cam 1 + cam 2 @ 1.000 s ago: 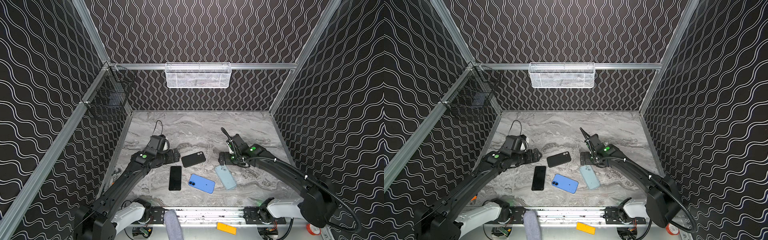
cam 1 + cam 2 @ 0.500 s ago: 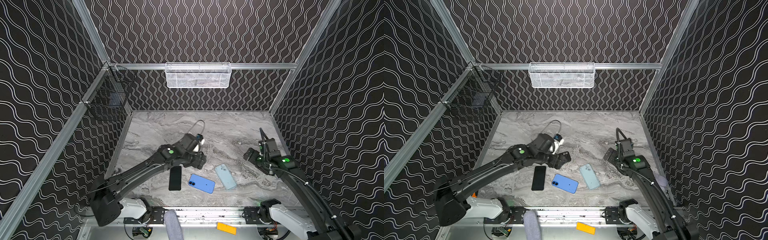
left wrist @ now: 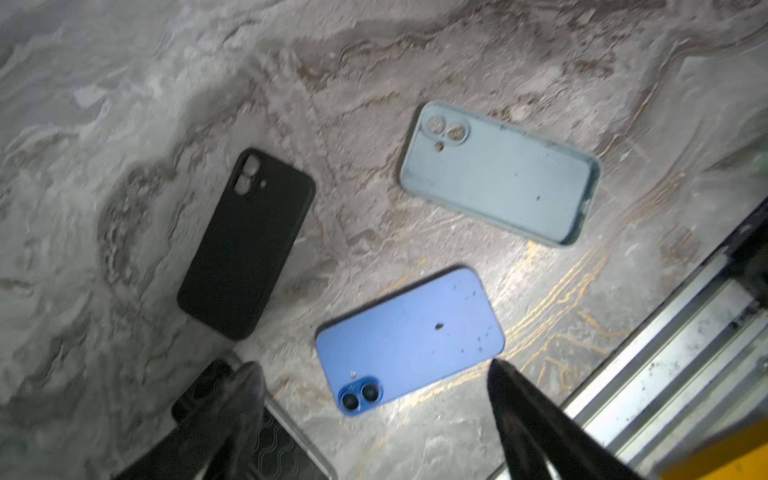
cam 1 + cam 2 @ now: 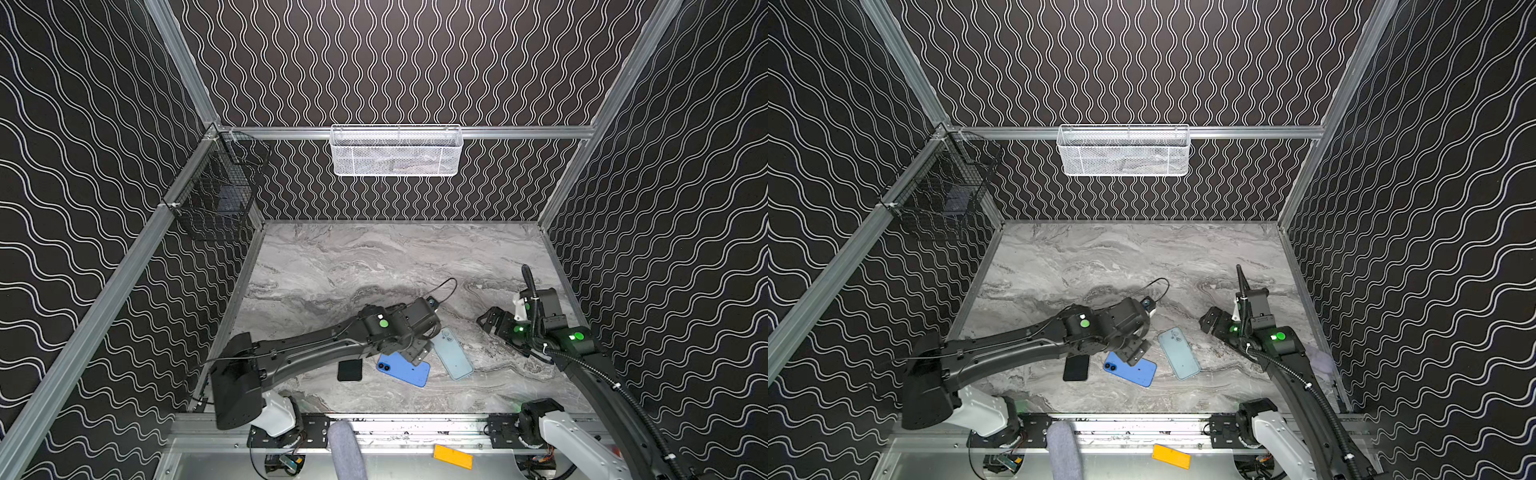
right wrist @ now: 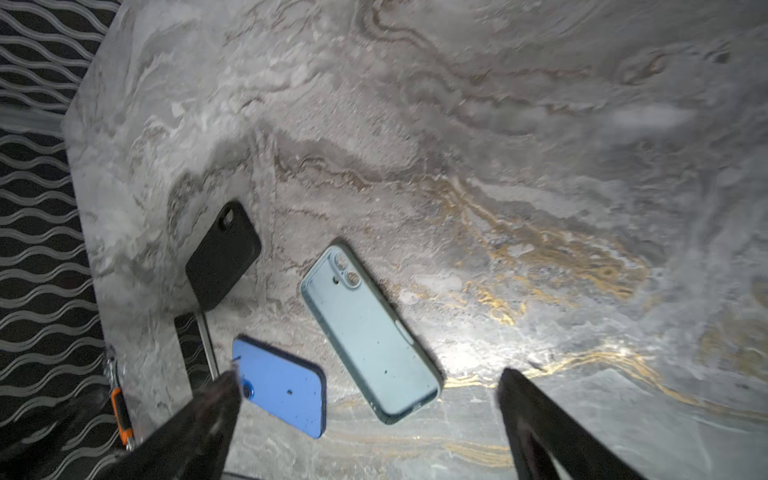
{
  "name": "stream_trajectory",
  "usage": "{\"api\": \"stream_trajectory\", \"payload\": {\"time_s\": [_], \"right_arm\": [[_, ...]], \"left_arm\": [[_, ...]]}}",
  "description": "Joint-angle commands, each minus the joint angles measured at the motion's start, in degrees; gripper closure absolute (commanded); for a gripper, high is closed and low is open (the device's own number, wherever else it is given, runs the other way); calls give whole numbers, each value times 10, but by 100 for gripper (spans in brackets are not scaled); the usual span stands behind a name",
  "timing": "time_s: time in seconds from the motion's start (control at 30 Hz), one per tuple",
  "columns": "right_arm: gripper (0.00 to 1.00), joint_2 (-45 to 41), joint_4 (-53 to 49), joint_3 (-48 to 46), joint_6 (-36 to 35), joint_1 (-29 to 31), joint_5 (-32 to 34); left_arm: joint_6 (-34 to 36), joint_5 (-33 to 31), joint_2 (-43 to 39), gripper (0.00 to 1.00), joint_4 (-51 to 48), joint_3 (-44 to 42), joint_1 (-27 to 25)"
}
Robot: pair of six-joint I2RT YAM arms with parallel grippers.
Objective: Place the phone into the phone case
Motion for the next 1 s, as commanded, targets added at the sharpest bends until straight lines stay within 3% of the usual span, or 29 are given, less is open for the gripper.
{"api": "stream_trajectory", "payload": {"time_s": [0.0, 0.17, 0.3, 0.43, 0.57, 0.67, 0.97], "right_arm": [[1, -1, 38, -8, 5, 38, -19], [1, 27, 73, -30, 53, 155, -7], [1, 47, 86, -40, 86, 219, -5], [1, 42, 110, -57, 115, 240, -24], [1, 39, 167, -100, 166, 271, -53], [1, 43, 214, -133, 207, 299, -73], [0, 64, 345, -190, 262, 337, -113]], "left_arm": [[-94, -4, -44, 10, 0, -41, 0], [-159, 53, -65, 9, 30, -98, 0], [-165, 66, -75, 4, 24, -114, 3], [-161, 129, -98, 1, 45, -144, 43], [-172, 293, -135, 2, 145, -221, 138], [-176, 364, -143, 1, 195, -242, 180], [-175, 427, -95, 2, 241, -263, 234]]}}
